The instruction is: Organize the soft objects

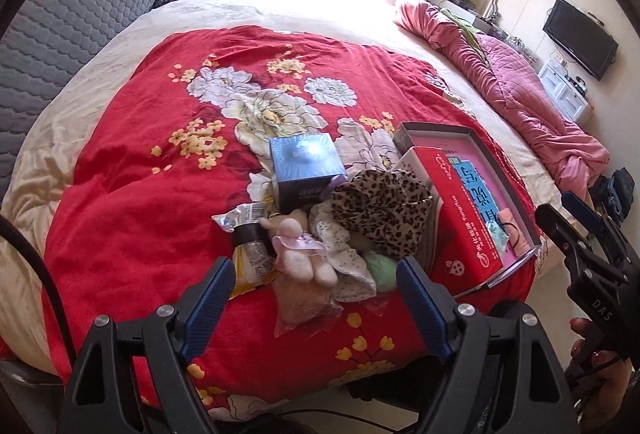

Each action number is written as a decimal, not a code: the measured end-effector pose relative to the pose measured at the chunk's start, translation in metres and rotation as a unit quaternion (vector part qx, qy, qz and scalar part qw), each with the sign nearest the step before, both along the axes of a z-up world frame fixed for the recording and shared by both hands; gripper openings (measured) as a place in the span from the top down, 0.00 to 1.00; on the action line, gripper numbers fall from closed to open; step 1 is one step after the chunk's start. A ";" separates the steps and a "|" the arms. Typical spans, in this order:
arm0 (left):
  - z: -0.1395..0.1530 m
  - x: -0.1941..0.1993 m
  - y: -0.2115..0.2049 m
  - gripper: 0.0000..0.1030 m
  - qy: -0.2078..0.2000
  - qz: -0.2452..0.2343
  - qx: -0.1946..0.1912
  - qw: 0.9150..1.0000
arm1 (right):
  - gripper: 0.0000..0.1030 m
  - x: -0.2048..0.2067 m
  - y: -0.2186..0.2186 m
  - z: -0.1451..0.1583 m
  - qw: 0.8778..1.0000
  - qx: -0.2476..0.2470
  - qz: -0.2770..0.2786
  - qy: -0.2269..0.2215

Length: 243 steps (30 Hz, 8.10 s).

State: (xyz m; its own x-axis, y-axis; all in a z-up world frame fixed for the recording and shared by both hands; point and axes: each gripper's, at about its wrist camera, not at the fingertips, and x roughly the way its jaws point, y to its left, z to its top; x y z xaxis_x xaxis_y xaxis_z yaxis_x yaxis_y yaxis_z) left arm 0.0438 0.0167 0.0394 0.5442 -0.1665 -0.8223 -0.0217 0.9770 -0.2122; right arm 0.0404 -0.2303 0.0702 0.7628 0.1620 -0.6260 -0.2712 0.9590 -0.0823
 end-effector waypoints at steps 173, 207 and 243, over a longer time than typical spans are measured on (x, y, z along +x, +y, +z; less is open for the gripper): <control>-0.034 0.120 -0.265 0.81 -0.002 -0.209 0.023 0.978 | 0.85 0.056 -0.207 -0.049 0.967 0.207 -0.147 0.028; -0.065 0.124 -0.275 0.81 0.025 -0.212 0.035 0.976 | 0.83 0.083 -0.198 -0.114 0.967 0.118 -0.173 0.142; -0.077 0.126 -0.284 0.71 0.054 -0.221 0.064 0.972 | 0.53 0.081 -0.209 -0.109 0.966 0.093 -0.216 0.112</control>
